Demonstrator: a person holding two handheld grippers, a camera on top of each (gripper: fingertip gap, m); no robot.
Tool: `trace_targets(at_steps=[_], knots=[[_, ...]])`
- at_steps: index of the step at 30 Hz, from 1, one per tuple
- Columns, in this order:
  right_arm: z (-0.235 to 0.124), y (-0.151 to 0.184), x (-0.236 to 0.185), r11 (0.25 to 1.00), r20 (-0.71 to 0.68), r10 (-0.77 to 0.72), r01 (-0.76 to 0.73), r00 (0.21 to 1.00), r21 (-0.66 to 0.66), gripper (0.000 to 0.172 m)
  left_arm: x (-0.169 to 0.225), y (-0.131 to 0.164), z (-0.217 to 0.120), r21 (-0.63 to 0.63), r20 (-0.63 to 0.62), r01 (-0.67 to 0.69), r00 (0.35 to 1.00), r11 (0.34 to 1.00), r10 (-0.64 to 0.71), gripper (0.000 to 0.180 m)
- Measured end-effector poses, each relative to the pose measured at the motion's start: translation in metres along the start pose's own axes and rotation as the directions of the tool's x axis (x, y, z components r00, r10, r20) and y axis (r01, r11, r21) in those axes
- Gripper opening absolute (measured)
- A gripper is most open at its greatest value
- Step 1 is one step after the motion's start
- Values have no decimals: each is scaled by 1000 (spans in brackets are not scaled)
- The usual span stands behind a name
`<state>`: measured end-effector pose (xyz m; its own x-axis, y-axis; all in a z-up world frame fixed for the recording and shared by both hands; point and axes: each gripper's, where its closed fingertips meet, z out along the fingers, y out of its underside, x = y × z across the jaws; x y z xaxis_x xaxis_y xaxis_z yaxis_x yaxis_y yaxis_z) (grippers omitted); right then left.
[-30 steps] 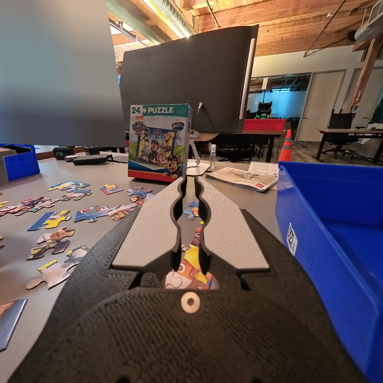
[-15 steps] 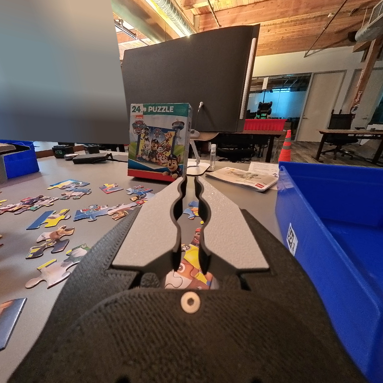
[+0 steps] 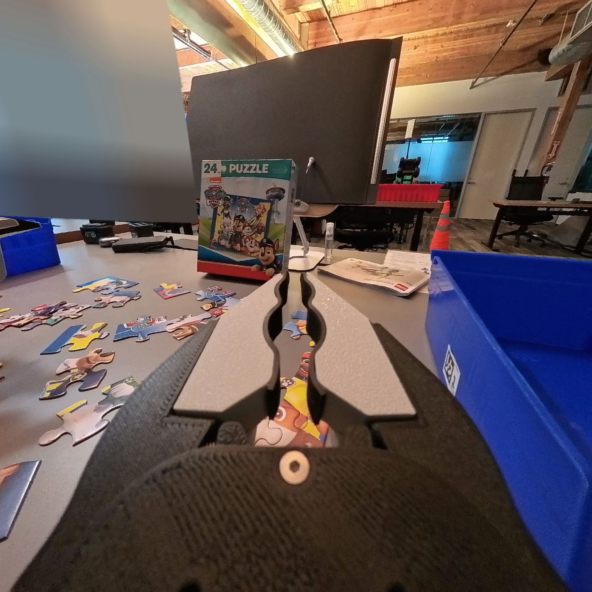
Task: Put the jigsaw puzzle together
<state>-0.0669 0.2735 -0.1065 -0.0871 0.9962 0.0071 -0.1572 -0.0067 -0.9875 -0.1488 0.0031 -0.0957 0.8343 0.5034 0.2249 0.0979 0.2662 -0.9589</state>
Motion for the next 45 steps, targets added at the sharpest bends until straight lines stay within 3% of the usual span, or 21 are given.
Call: trace_targets(at_steps=[29, 34, 38, 41, 45], knots=[[0, 0, 0, 1000, -1, 7, -7, 1000, 4, 7, -3, 1, 0, -6, -6, 34, 999, 999, -34, 41], [-1, -1, 0, 1000, 4, 22, -22, 1000, 10, 7, -5, 9, 4, -52, -31, 98, 995, 994, -99, 42], [-2, -3, 1, 999, 8, 36, -37, 999, 20, 7, -23, -1, -3, -36, 38, 97, 995, 995, -96, 40], [-3, -4, 2, 998, 9, 52, -52, 999, 27, 7, -68, -10, -18, -88, 219, 95, 973, 992, -74, 34], [-3, -4, 4, 998, 9, 62, -62, 998, 26, 7, -114, -38, -50, -96, 346, 122, 935, 988, -82, 34]])
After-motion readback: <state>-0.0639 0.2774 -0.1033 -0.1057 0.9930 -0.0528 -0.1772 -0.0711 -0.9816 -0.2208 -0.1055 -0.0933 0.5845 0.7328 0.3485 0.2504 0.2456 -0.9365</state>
